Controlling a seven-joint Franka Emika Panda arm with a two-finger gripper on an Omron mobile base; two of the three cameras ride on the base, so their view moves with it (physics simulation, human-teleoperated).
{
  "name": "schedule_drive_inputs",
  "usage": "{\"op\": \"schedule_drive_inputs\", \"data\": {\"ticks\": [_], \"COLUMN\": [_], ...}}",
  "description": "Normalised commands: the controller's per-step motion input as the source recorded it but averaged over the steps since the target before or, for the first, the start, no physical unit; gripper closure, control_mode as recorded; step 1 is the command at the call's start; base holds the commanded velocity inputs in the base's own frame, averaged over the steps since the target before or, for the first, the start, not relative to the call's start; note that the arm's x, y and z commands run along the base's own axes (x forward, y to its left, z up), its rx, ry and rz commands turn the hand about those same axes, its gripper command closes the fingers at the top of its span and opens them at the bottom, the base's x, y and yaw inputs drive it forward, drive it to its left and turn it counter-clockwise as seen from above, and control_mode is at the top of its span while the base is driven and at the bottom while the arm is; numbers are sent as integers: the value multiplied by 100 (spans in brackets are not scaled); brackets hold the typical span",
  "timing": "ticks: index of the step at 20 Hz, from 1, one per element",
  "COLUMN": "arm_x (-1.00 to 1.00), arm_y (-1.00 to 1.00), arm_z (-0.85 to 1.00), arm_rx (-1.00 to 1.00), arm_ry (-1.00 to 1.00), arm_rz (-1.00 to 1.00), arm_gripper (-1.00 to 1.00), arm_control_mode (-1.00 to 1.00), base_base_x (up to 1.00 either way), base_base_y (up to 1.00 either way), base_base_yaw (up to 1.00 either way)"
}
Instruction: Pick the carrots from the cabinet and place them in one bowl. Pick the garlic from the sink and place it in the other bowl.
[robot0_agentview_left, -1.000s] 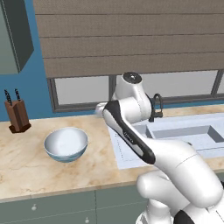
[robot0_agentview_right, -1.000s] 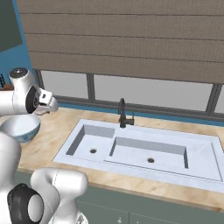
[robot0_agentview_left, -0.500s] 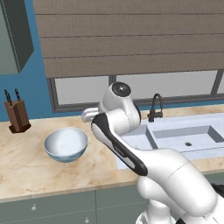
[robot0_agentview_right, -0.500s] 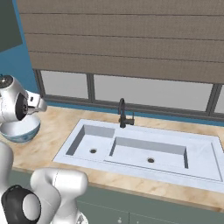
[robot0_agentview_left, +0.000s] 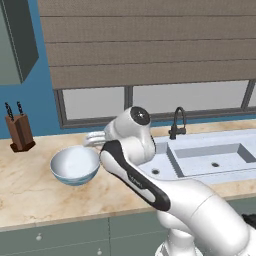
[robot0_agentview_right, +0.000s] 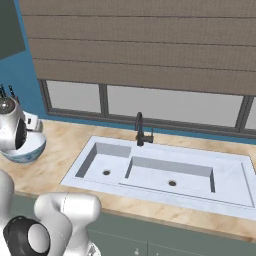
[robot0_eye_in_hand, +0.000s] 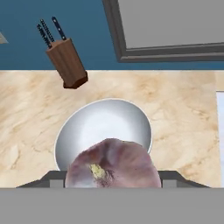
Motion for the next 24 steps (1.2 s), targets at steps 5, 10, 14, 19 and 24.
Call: {"op": "schedule_drive_inputs", "data": {"ticks": [5, 10, 14, 19, 24], "arm_x": [-10, -7, 0, 0, 2], "arm_y": [27, 29, 30, 16, 12], "arm_z": [17, 10, -10, -35, -8], "arm_rx": [-13, -12, 0, -2, -13], "arm_ry": [17, 24, 12, 8, 0], "arm_rz": [0, 0, 0, 0, 0], "arm_gripper": [100, 100, 100, 100, 100], "arm_control_mode": [-100, -100, -100, -100, -100], "base_base_x": [0, 0, 0, 0, 0], "base_base_y": [0, 0, 0, 0, 0], "base_base_yaw": [0, 0, 0, 0, 0]}}
